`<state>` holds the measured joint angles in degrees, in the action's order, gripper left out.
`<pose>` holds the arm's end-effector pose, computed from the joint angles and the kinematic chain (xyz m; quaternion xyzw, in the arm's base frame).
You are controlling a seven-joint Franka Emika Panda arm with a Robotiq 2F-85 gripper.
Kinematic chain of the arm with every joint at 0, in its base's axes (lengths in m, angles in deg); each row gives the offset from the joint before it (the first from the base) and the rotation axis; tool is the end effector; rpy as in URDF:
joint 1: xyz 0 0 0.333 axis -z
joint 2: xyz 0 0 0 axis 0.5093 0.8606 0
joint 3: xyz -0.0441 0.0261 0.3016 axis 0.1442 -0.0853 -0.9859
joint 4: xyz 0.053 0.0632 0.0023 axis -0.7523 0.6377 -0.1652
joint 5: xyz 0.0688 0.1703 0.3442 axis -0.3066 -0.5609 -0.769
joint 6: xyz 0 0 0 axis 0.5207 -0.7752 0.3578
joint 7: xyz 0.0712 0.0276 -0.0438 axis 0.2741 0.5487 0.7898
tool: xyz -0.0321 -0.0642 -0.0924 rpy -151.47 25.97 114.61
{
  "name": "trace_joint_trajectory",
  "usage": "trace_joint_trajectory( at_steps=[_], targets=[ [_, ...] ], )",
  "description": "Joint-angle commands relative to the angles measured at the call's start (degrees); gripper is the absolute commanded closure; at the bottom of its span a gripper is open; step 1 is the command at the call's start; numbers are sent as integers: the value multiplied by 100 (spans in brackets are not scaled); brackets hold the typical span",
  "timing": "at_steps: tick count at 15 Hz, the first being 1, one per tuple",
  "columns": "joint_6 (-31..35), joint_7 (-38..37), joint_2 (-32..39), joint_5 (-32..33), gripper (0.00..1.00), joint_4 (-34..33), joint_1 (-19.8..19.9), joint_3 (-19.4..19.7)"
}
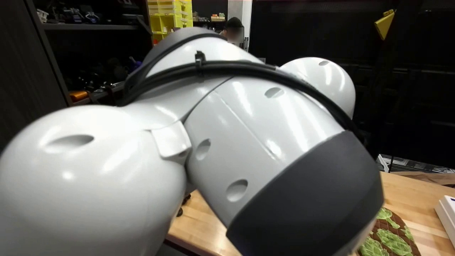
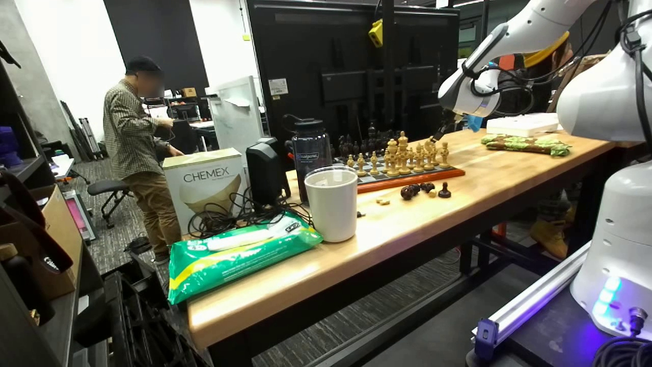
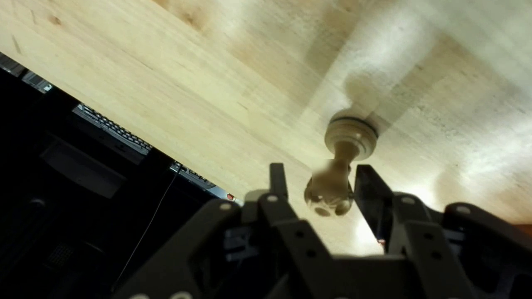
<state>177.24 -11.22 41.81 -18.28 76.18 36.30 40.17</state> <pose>0.5623 -0.3197 0.2865 0.8992 0.2541 0.3285 0.1380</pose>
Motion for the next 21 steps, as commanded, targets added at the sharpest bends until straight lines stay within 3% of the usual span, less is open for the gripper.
trace_joint_trajectory(
  at_steps=[1, 4, 5, 9, 12, 15, 21],
  targets=[
    [-135, -167, -1, 263, 23, -43, 112, -94],
    [-234, -231, -72, 302, 2, -35, 68, -50],
    [-364, -264, -169, 304, 0, -10, 20, -1],
    [-763, -458, -694, 230, 0, 155, -203, 246],
    [-1021, -715, -1276, 156, 0, 286, -604, 700],
    [-1704, -1065, -1940, 175, 0, 319, -1418, 1560],
    [-4647, -2102, -2458, 678, 0, -279, -3553, 3411]
  ],
)
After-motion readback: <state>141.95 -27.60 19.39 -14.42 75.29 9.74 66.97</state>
